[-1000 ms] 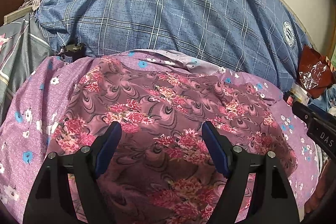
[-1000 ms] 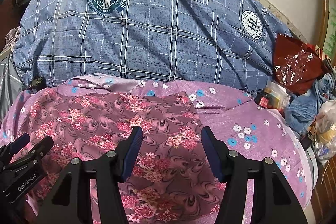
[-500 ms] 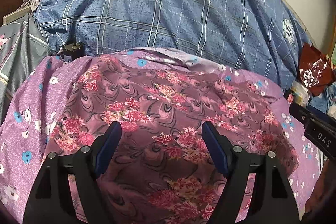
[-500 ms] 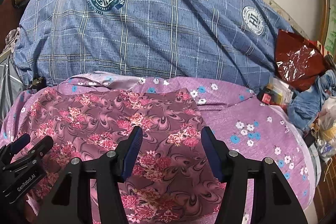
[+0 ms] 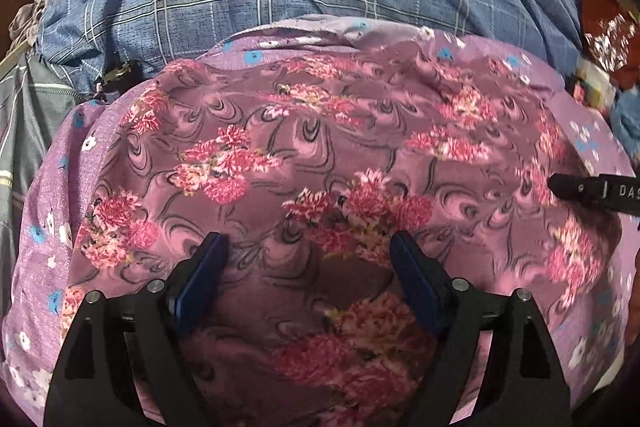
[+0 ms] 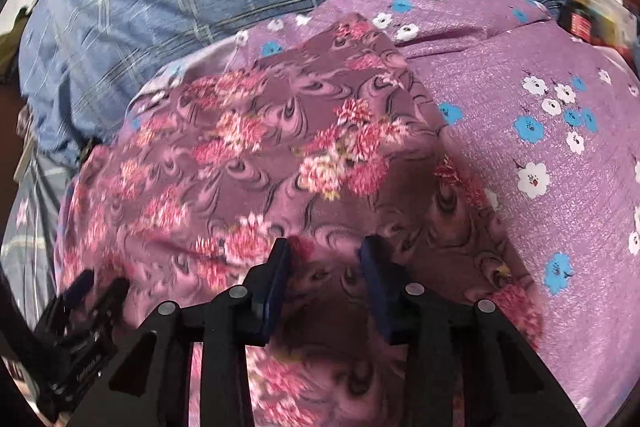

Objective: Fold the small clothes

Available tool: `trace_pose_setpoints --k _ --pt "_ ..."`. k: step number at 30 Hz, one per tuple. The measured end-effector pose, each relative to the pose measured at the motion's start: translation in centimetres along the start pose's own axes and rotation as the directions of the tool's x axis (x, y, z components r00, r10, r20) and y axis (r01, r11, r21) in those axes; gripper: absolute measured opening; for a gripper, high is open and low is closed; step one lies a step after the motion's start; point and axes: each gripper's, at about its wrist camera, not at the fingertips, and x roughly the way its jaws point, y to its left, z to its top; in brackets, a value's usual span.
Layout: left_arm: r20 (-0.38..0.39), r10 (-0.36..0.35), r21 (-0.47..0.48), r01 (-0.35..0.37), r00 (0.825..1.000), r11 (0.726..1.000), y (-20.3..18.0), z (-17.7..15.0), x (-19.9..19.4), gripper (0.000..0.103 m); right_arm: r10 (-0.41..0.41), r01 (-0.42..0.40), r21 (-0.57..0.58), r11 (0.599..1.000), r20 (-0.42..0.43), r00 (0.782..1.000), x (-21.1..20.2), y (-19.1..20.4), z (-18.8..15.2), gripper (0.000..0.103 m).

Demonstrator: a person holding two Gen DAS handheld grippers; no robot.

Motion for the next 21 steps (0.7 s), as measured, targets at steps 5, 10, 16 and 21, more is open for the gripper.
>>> trace_pose_setpoints --k 5,10,16,21 --pt "-0.010 -0.061 0.028 0.062 0.998 0.998 1.1 -1.1 -0.4 0.086 0.042 -0.043 -0.010 0.999 -0.034 0.999 -0.4 -1.1 -0.8 0.037" --pt "-0.003 -0.088 0.061 0.088 0.996 0.994 1.3 -2.1 -1.4 0.085 -0.008 0.006 -0.032 0.999 -0.076 0.997 -1.6 -0.4 -1.2 0.036" --pt "0.159 -0.104 -0.031 0.110 0.982 0.993 3.7 -0.1 -5.0 0.084 0.014 -0.015 0.002 1.000 0.118 0.993 -3.8 0.9 2.6 0.038" --pt "0.145 0.033 -0.143 -0.012 0.989 0.990 7.0 1.0 -4.2 0.084 0.113 -0.122 0.090 0.988 0.102 0.988 0.9 0.7 6.5 0.029"
